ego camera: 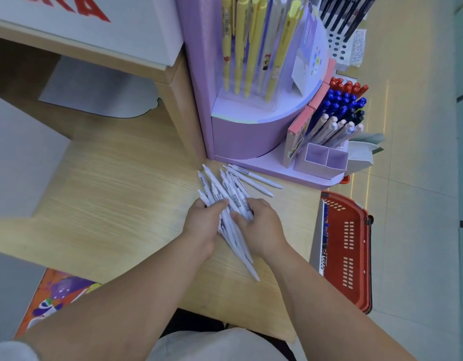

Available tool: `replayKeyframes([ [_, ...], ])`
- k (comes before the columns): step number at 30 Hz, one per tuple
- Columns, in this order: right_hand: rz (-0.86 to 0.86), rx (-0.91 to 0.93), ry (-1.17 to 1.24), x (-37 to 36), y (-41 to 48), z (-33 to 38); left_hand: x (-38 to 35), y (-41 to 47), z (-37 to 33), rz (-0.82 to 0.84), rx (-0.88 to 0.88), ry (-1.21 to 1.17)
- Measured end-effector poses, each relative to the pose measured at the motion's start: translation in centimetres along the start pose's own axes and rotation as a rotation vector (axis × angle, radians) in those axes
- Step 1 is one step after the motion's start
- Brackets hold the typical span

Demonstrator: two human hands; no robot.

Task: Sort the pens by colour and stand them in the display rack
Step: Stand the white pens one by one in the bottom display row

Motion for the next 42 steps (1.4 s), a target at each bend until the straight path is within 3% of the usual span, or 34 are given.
replayKeyframes([
  [10, 0.185, -0.048, 0.380, 0.7, 0.2, 1.1, 0.8, -0.6, -1.0, 0.174, 0.031, -0.148],
  [23, 0.168, -0.055, 0.302, 1.0, 0.5, 2.0, 1.7, -0.7, -1.7, 0.162, 0.047, -0.153],
  [33, 0.238, -0.068, 0.272, -1.0, -0.2, 2.1, 1.3, -0.8, -0.6, 0.022, 0.002, -0.263],
  [42, 0.260, -0.121, 0.343, -0.7, -0.2, 1.8, 2.1, -0.2, -0.9, -0.018, -0.030, -0.136],
])
Point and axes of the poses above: each hand's wrist, its own y-axis towards the middle knuckle, its own x-axis out of the back of the hand, z = x × y, the point moved 1 cm from there along y, towards the middle knuckle, and after that the axes turned 6 degrees about z, right-handed, at the moved point
